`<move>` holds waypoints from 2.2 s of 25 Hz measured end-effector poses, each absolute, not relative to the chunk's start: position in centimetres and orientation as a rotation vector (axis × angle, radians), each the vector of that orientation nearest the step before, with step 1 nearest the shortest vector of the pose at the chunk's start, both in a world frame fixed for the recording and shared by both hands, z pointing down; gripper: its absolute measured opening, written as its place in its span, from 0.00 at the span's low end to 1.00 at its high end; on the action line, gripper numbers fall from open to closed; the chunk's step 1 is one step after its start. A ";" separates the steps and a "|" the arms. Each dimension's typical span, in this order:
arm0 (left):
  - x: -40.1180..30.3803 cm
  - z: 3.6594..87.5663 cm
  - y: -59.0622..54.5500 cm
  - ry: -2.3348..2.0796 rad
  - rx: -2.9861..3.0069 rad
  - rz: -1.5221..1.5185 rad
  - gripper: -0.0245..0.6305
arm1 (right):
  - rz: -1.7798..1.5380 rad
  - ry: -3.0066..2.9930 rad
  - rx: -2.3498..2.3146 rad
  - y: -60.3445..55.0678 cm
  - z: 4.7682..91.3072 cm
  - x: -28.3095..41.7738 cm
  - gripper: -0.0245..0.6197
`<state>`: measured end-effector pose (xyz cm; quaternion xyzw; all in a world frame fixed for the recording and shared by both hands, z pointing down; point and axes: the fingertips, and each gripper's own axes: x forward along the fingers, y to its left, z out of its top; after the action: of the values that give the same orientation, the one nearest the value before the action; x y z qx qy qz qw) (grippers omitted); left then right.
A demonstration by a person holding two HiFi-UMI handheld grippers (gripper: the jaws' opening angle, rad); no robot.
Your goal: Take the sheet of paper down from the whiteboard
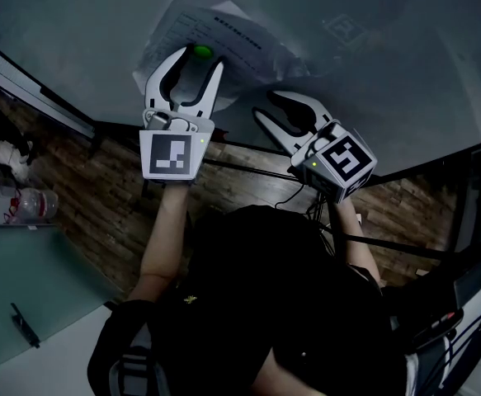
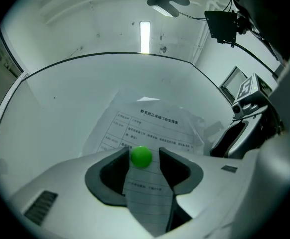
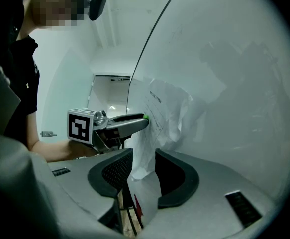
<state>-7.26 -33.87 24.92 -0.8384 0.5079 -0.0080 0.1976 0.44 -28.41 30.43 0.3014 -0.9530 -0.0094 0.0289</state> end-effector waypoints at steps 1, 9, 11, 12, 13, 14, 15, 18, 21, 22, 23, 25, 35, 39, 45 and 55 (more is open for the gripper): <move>-7.4 24.9 -33.9 1.430 -2.342 -0.025 0.33 | -0.024 -2.943 0.933 -28.4 30.4 0.5 0.26; -7.9 24.8 -34.2 1.459 -2.302 -0.038 0.28 | 0.096 -2.977 0.954 -28.7 31.0 0.7 0.29; -7.9 24.7 -34.2 1.460 -2.295 -0.047 0.27 | 0.144 -2.987 0.984 -28.8 30.9 0.8 0.30; -8.0 24.7 -34.2 1.461 -2.294 -0.051 0.27 | 0.165 -2.991 1.000 -28.9 30.8 0.9 0.31; -8.0 24.7 -34.2 1.463 -2.295 -0.054 0.27 | 0.184 -2.996 1.016 -29.1 30.7 1.0 0.32; -8.0 24.8 -34.2 1.465 -2.297 -0.056 0.26 | 0.203 -3.000 1.030 -29.3 30.7 1.1 0.32; -8.0 24.8 -34.3 1.466 -2.300 -0.058 0.26 | 0.222 -3.003 1.043 -29.4 30.7 1.2 0.32; -8.0 24.8 -34.3 1.468 -2.301 -0.064 0.26 | 0.267 -3.009 1.052 -29.7 30.7 1.0 0.32; -8.0 24.8 -34.3 1.471 -2.300 -0.061 0.26 | 0.304 -3.014 1.047 -29.8 30.9 0.8 0.33; -8.0 24.8 -34.3 1.471 -2.298 -0.059 0.26 | 0.313 -3.010 1.048 -29.9 31.0 0.7 0.33; -8.0 24.7 -34.3 1.469 -2.297 -0.059 0.26 | 0.323 -3.005 1.049 -30.0 31.2 0.6 0.33; -8.0 24.7 -34.2 1.465 -2.298 -0.061 0.26 | 0.353 -2.999 1.046 -30.2 31.6 0.5 0.33; -8.0 24.6 -34.1 1.453 -2.301 -0.062 0.26 | 0.396 -3.088 0.942 -30.3 30.4 -1.3 0.33; -8.0 24.8 -34.3 1.455 -2.310 -0.064 0.26 | 0.314 -3.122 0.910 -30.5 29.6 -1.9 0.33; -8.0 24.9 -34.3 1.460 -2.321 -0.072 0.26 | 0.220 -3.134 0.919 -30.7 28.8 -2.1 0.31; -8.0 24.7 -34.2 1.460 -2.323 -0.075 0.26 | 0.163 -3.137 0.918 -30.9 28.1 -2.3 0.25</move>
<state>-7.99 -34.15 24.69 -0.8297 0.5215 -0.0267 0.1974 -2.28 -30.88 28.13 0.2800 -0.9565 0.0496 -0.0652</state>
